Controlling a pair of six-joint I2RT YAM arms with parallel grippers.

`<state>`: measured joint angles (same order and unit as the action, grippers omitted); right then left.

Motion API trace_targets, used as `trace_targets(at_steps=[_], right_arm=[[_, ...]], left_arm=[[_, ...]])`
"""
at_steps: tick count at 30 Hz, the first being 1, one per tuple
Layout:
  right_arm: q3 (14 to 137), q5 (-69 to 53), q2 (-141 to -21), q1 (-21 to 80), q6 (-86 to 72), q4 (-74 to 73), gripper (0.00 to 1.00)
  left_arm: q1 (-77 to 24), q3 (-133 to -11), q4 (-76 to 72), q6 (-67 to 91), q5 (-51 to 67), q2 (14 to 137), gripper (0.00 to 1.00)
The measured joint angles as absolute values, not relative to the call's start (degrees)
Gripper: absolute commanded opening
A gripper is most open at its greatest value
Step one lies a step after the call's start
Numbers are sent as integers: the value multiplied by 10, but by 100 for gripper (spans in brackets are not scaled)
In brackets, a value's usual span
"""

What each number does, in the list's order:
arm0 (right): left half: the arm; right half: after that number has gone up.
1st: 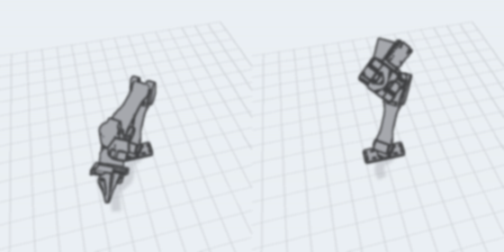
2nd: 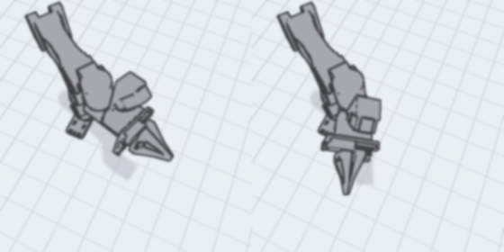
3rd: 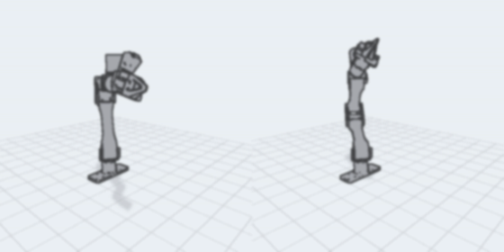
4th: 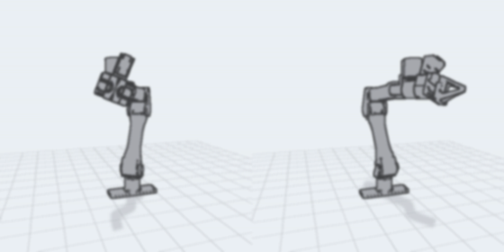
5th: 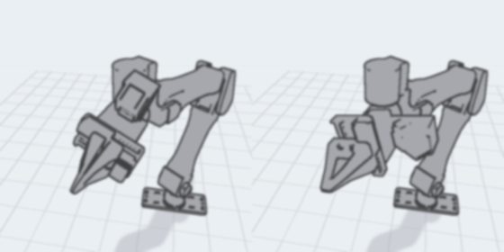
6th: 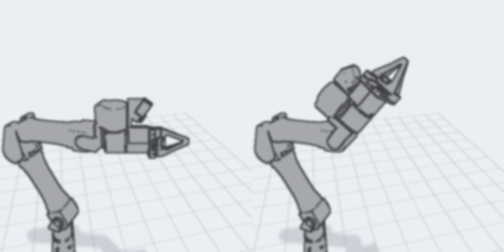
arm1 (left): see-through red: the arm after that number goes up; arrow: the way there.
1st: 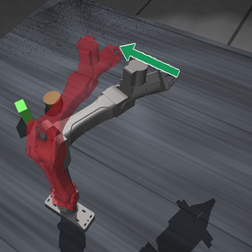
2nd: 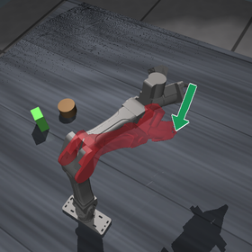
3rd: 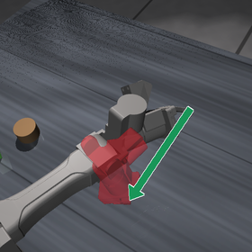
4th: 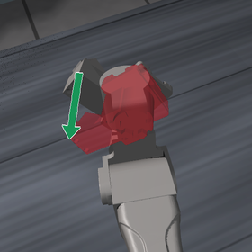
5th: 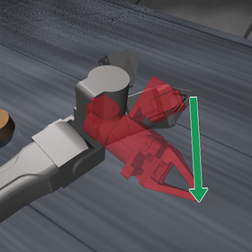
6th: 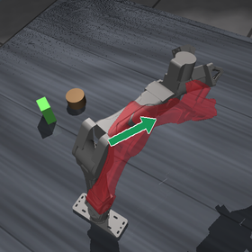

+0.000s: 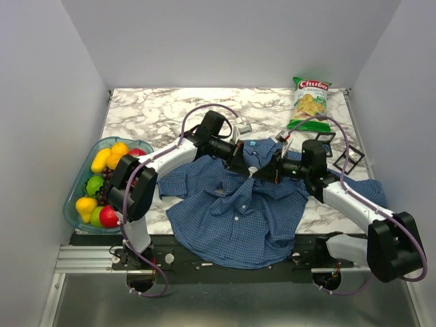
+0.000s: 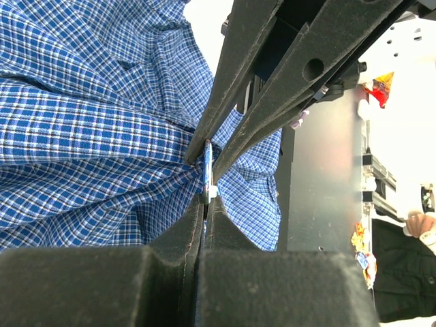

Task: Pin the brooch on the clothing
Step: Pin the brooch to the clothes.

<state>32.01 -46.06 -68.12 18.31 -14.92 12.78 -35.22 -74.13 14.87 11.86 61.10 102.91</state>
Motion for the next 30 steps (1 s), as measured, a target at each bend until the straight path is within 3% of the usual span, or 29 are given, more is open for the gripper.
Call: trace_targets(at_steps=[11, 30], right_arm=[[345, -444, -705, 184, -166, 99, 12], [332, -359, -676, 193, -238, 102, 12]], left_arm=[[-349, -741, 146, 118, 597, 1031, 0], [-350, -741, 121, 118, 573, 1032, 0]])
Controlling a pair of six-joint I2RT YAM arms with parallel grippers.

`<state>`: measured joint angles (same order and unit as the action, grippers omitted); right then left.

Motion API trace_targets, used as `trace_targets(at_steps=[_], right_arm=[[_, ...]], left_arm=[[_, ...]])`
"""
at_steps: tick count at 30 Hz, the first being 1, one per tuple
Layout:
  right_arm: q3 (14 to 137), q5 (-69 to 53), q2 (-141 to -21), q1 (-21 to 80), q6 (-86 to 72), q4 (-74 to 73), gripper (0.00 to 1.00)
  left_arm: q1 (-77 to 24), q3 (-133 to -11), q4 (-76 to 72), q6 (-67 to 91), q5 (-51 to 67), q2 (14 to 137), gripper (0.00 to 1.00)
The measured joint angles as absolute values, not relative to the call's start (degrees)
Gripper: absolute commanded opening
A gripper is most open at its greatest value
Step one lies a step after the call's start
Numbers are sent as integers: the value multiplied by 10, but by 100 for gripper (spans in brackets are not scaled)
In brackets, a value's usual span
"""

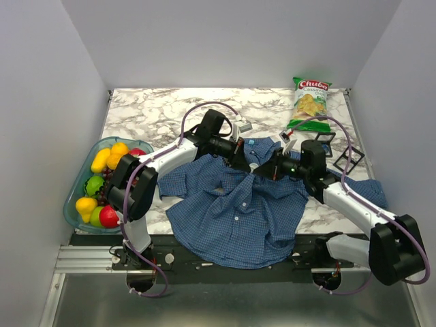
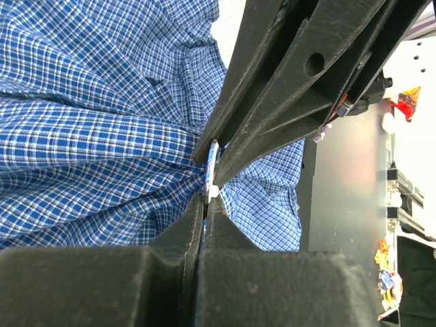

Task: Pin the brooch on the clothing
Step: Pin the brooch to the clothes.

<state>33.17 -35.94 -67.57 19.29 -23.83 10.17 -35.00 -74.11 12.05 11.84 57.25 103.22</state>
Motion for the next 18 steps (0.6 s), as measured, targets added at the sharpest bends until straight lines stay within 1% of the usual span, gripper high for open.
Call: trace_targets(at_steps=[18], right_arm=[[308, -315, -616, 194, -255, 102, 12]], left_arm=[[-353, -741, 86, 135, 573, 1032, 0]])
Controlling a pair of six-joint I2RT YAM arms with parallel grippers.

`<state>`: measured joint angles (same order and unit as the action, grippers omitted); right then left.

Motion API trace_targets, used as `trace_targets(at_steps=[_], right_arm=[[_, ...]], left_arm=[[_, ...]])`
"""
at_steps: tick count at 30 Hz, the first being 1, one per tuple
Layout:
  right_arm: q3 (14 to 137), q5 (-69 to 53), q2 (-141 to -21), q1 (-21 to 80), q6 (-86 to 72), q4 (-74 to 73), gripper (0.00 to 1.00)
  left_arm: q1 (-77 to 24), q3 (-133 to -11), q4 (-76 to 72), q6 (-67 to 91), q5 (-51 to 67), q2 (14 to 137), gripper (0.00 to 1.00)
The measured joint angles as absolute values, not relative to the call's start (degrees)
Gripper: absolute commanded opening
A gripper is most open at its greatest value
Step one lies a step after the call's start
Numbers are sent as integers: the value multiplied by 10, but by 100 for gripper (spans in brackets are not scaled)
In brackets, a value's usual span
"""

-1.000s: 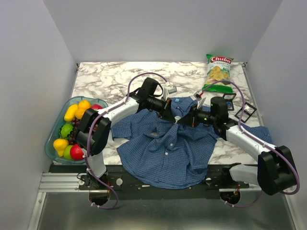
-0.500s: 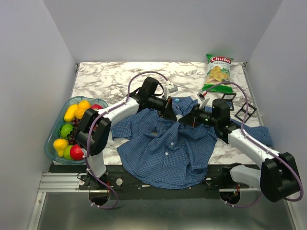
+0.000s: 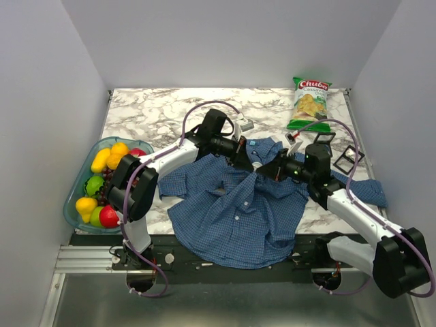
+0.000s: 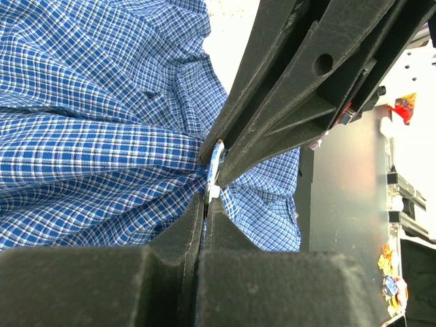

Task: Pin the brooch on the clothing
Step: Pin the brooch to the clothes.

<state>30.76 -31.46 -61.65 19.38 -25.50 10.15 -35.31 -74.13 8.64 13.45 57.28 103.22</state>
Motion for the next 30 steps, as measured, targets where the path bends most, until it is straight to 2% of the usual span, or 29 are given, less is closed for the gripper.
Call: trace_targets(at_steps=[20, 26, 30], right_arm=[[298, -290, -575, 194, -260, 100, 14], [298, -286, -567, 194, -260, 93, 23], [298, -262, -556, 186, -258, 81, 38]], left_arm=[[-350, -741, 57, 178, 575, 1032, 0], [-350, -741, 54, 182, 575, 1032, 0], [-347, -741, 63, 182, 574, 1032, 0]])
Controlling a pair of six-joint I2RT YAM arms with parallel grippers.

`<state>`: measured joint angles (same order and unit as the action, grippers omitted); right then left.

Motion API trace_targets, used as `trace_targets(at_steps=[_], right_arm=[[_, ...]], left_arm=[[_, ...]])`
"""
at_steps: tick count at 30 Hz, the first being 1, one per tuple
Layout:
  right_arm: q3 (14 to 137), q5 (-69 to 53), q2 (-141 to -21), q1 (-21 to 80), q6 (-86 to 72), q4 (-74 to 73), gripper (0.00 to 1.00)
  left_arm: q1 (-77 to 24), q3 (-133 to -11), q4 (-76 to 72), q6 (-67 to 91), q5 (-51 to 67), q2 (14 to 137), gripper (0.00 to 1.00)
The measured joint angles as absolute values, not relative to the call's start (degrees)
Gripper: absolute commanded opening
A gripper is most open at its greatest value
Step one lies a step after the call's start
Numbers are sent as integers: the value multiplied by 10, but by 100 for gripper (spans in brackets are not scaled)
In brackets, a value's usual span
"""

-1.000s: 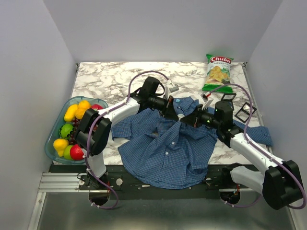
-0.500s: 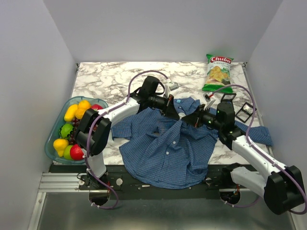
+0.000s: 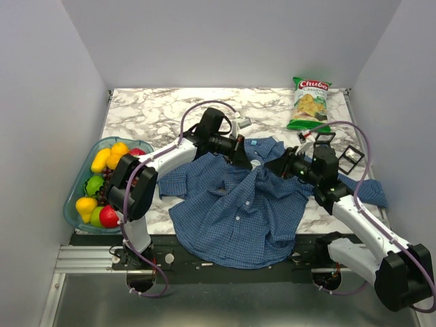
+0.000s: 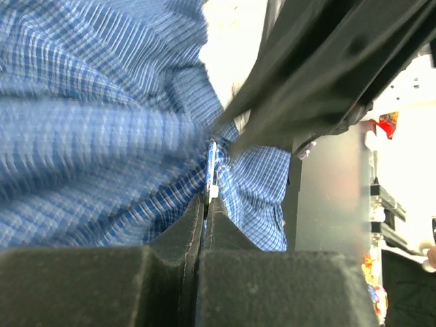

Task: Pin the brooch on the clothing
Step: Pin the brooch to the clothes, then adjust the clothes at the center of the board.

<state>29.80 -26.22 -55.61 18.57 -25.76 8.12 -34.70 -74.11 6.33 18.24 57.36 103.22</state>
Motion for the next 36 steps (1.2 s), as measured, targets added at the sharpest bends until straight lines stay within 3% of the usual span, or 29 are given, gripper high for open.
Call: trace_targets(at_steps=[5, 15, 17, 20, 21, 23, 24, 25, 27, 36], right_arm=[[298, -213, -528, 162, -248, 68, 61], [365, -116, -528, 153, -212, -34, 68], [385, -101, -548, 136, -208, -54, 68], [415, -80, -586, 93, -201, -84, 68], [427, -72, -599, 80, -198, -97, 68], [450, -60, -626, 57, -191, -113, 68], [461, -56, -638, 45, -189, -119, 68], [471, -54, -651, 34, -186, -124, 67], [489, -52, -675, 17, -183, -132, 67], [582, -15, -804, -56, -158, -159, 65]], left_arm=[[-322, -732, 104, 180, 559, 1032, 0], [-331, -740, 191, 114, 423, 1027, 0], [-340, -742, 204, 101, 394, 1022, 7], [-361, -745, 218, 83, 349, 1011, 32], [-369, -747, 223, 76, 333, 1008, 50], [-381, -752, 233, 64, 313, 1005, 69], [-386, -754, 236, 60, 303, 1004, 86], [-389, -755, 237, 55, 293, 1003, 93], [-391, -755, 242, 49, 273, 998, 99], [-335, -756, 237, 66, 185, 957, 99]])
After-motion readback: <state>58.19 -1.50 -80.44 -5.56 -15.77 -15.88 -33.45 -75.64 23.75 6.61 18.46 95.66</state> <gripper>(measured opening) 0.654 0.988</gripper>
